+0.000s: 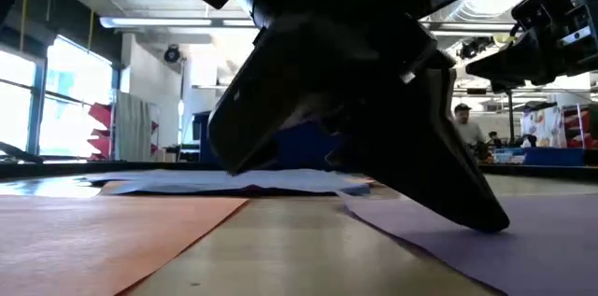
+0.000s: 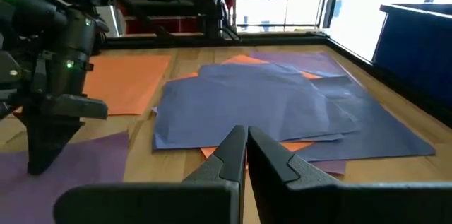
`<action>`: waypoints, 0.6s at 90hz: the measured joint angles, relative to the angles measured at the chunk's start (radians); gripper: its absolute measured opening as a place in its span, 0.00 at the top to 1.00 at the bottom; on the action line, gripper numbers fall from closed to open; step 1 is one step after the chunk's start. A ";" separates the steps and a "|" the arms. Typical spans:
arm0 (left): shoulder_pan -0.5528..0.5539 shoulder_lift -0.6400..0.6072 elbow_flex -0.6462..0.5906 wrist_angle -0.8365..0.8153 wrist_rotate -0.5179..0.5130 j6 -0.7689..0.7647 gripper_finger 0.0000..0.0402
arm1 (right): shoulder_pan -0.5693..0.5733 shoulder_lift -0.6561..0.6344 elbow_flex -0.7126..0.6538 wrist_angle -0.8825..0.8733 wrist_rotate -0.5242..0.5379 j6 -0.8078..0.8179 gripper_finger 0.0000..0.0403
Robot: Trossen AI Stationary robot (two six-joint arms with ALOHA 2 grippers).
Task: Organize paper
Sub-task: Adjust the purple paper on the table
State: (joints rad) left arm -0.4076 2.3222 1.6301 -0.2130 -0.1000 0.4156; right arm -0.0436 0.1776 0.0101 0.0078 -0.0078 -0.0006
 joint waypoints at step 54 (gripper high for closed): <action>-0.025 -0.100 -0.004 -0.001 -0.058 -0.104 1.00 | 0.000 0.000 0.000 0.000 0.000 0.000 1.00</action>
State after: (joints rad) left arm -0.4329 2.2224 1.6260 -0.2138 -0.1580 0.3120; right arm -0.0433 0.1775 0.0102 0.0079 -0.0080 -0.0006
